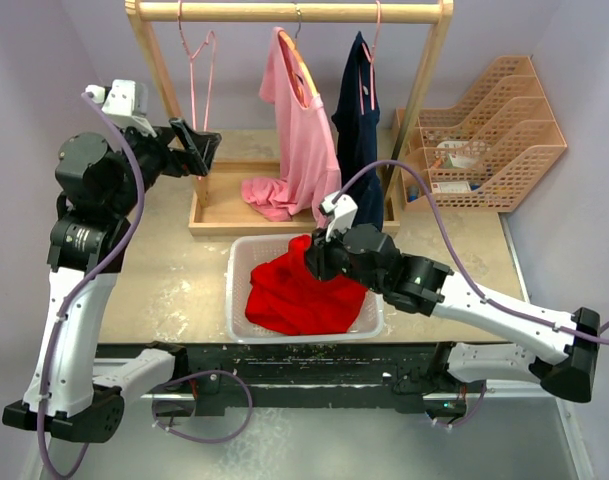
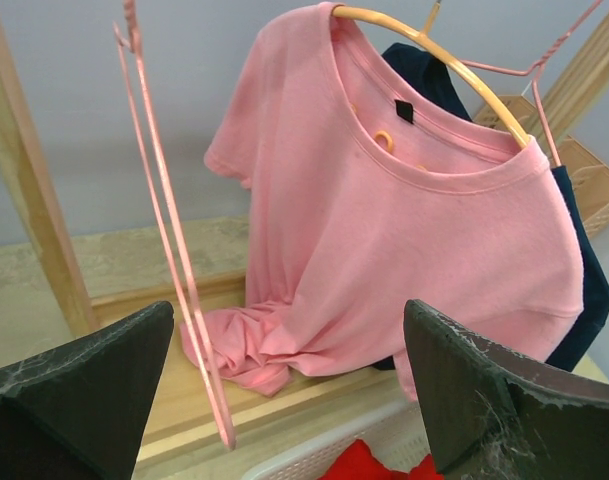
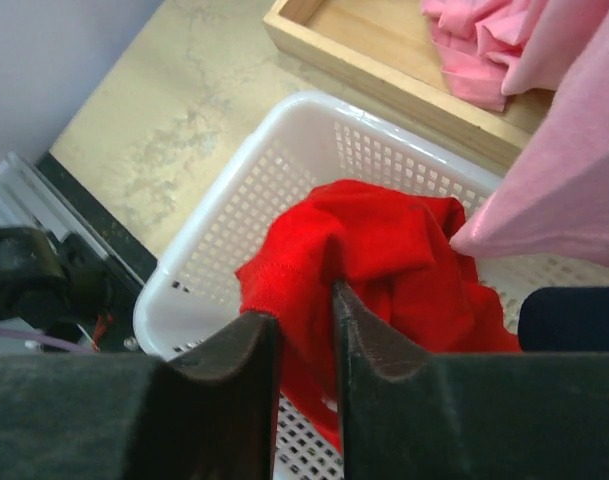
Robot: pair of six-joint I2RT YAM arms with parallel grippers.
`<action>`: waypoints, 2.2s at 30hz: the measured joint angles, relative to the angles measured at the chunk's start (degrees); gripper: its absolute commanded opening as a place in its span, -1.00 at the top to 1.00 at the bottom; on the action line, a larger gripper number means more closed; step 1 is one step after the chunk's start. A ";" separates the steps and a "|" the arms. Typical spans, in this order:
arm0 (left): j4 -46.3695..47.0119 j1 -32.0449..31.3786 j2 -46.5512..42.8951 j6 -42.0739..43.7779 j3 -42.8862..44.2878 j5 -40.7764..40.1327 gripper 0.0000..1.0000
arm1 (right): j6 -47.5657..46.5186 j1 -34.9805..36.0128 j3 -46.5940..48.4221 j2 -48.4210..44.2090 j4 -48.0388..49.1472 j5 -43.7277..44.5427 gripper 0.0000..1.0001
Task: Remove the t-shirt from the hanger
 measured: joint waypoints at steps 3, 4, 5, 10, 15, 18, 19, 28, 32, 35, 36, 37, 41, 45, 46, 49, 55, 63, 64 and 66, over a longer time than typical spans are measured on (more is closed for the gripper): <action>0.66 0.00 1.49 -0.76 0.85 1.81 -0.99 | -0.07 0.13 0.35 0.90 -0.63 -1.40 -0.24; 0.87 0.00 2.08 -0.87 1.42 2.36 -0.99 | -0.24 0.15 0.66 1.20 -1.14 -1.84 -0.32; 1.20 0.00 2.93 -1.07 2.43 3.10 -0.99 | -0.59 0.15 1.16 1.55 -1.79 -2.49 -0.48; 2.82 0.00 6.51 -2.21 7.08 6.27 -0.99 | -2.03 0.24 3.48 2.12 -4.87 -4.66 -0.66; 4.22 0.00 10.08 -2.97 11.15 9.57 -1.00 | -3.34 0.26 5.11 1.11 -6.91 -4.76 -0.63; 4.26 -0.90 13.55 -2.84 15.32 9.90 -0.99 | -4.52 0.26 5.11 -1.16 -7.30 -5.40 -0.61; 4.02 -2.21 14.82 -2.29 17.05 8.50 -0.99 | -4.90 0.26 5.11 -2.25 -7.23 -5.62 -0.61; -0.81 -19.02 29.03 4.04 36.96 -6.19 -0.98 | -5.92 0.26 5.27 -8.07 -6.38 -5.95 -0.61; -3.06 -23.41 36.63 6.95 46.34 -15.02 -0.99 | -5.86 0.26 5.11 -7.61 -6.34 -6.23 -0.60; -3.78 -24.65 40.89 7.80 50.18 -18.99 -0.99 | -5.62 0.26 4.57 -7.76 -5.84 -6.78 -0.60; -4.17 -24.76 42.36 7.85 51.21 -20.48 -0.98 | -5.46 0.26 4.37 -7.76 -5.66 -7.13 -0.60; -4.46 -24.76 43.34 7.82 51.63 -21.66 -0.98 | -5.42 0.26 4.20 -7.76 -5.40 -7.30 -0.60; -5.55 -24.76 45.68 7.78 51.71 -26.32 -0.98 | -5.05 0.26 3.52 -7.78 -4.74 -7.65 -0.60; -5.11 -24.76 45.92 7.67 50.62 -30.10 -0.98 | -4.46 0.26 2.82 -8.04 -4.20 -7.93 -0.59; -4.39 -24.76 45.86 7.65 50.23 -30.97 -0.99 | -4.33 0.26 2.60 -8.22 -4.17 -8.13 -0.59; -3.45 -24.76 45.86 7.67 49.66 -32.44 -0.99 | -3.93 0.26 2.34 -8.57 -4.04 -8.59 -0.59; -1.86 -24.76 45.86 7.69 49.40 -33.59 -0.99 | -3.04 0.26 1.70 -9.38 -3.30 -8.79 -0.58; -0.33 -24.74 46.21 7.87 49.40 -34.67 -0.99 | -2.82 0.31 1.68 -9.38 -2.95 -8.81 -0.58; -0.09 -24.61 46.45 7.87 49.44 -34.73 -1.00 | -2.82 0.31 1.68 -9.35 -2.95 -8.81 -0.58; 0.09 -24.41 47.15 7.93 49.79 -34.71 -0.99 | -2.82 0.31 1.68 -9.27 -2.95 -8.81 -0.58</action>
